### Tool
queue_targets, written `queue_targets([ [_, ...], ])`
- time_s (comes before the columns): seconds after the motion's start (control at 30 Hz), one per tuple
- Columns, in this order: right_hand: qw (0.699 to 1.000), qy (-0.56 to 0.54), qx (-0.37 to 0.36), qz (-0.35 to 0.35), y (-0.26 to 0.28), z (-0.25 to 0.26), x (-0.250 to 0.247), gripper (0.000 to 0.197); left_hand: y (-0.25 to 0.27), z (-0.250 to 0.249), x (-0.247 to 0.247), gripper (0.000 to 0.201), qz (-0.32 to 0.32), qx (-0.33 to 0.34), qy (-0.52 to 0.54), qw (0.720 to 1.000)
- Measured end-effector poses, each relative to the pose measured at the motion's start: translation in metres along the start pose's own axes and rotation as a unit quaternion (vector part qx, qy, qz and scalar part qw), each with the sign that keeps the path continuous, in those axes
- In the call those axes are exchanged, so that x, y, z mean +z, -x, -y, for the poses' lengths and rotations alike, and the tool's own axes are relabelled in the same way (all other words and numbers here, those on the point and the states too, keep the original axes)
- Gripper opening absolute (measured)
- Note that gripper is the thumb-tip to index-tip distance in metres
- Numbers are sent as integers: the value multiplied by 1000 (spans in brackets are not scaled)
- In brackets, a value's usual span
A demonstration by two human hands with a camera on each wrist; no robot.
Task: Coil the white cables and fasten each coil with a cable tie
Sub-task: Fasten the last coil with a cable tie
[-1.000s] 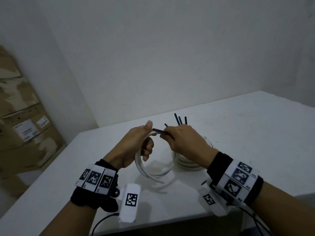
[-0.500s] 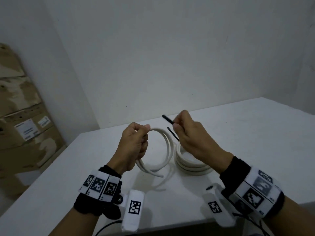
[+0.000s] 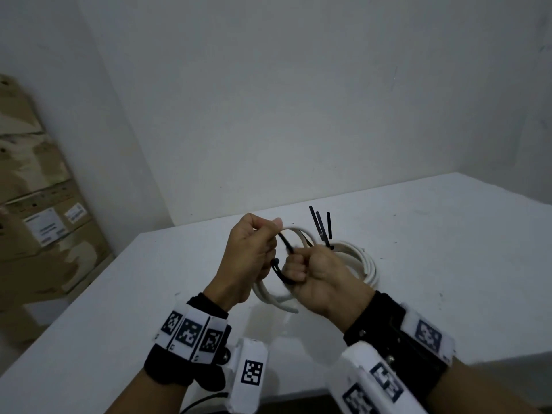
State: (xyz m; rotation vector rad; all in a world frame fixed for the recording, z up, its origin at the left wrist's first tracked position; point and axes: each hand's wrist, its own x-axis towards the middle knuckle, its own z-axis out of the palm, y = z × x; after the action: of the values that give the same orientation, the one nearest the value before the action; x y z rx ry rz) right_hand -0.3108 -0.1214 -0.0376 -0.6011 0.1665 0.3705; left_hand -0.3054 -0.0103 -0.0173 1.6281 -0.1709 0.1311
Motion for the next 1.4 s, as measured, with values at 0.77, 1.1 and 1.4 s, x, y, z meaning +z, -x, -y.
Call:
queue_targets([
  [0.77,957,260,-86,91,33,8,-13,29,-12,6,-11,30,-32,-55,6,998],
  [1.1,778,510,-365,-34,20,13,-8,15,-2,5,2,16,-11,36,-22,999],
  [1.4,754,444,-484,-13,17,10,-6,11,-1,14,1,19,-52,96,-48,993],
])
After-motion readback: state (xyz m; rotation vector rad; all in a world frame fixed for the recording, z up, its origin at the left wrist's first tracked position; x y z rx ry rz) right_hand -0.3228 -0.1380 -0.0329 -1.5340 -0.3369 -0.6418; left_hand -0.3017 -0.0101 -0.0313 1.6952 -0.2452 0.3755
